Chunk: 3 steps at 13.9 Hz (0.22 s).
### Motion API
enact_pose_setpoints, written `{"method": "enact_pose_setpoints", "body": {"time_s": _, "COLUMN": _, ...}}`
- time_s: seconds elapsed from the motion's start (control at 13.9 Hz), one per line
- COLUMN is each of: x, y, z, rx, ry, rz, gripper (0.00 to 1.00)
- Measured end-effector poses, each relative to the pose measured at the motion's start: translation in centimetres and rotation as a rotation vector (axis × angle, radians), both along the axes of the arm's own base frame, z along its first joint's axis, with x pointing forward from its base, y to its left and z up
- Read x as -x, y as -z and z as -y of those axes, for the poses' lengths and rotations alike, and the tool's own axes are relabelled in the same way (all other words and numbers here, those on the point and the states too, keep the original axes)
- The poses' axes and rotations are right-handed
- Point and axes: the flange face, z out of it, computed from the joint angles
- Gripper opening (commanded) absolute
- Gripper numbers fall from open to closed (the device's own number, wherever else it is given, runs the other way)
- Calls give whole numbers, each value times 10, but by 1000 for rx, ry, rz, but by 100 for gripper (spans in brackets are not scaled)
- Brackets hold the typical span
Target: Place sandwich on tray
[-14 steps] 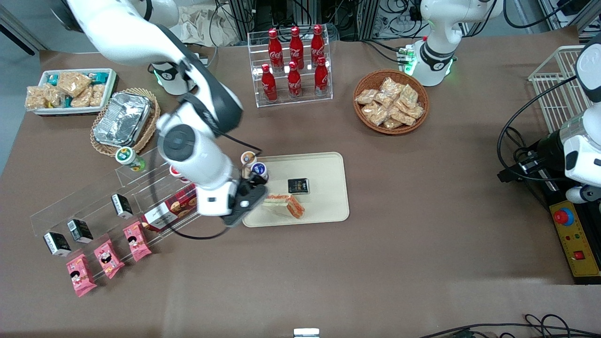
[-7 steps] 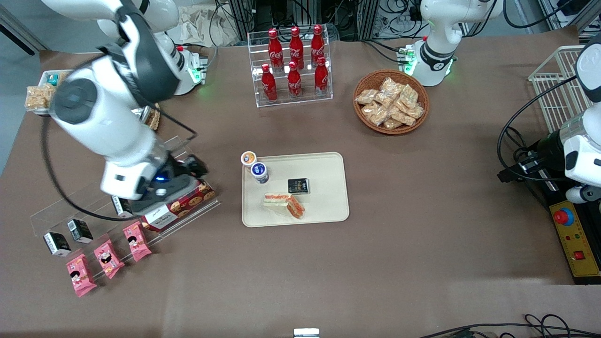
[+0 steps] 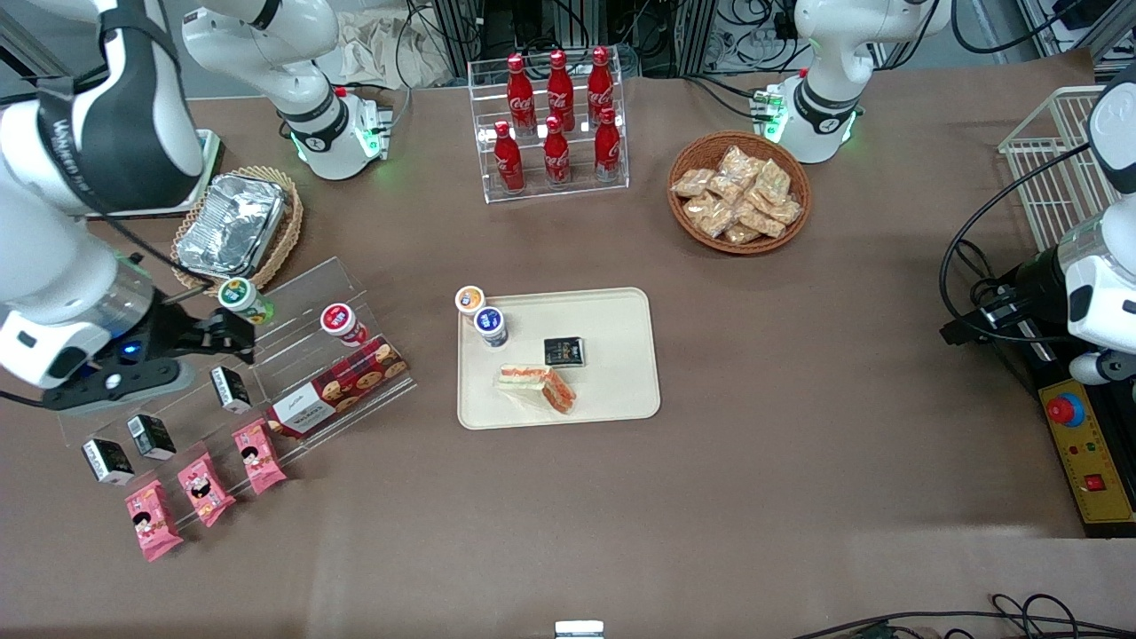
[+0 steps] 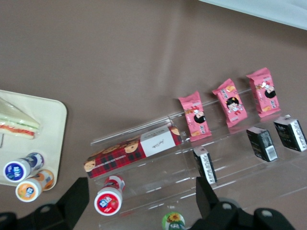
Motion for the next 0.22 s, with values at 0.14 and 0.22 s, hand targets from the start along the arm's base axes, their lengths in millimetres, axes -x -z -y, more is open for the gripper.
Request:
{"method": "enact_pose_setpoints", "body": {"time_s": 0.14, "x": 0, "y": 2, "z": 16, "rx": 2, "ry": 30, "rz": -9, "gripper": 99}}
{"method": "enact_pose_setpoints", "body": {"time_s": 0.22, "x": 0, "y": 4, "z": 24, "rx": -5, "ry": 46, "rz": -16, "gripper": 99}}
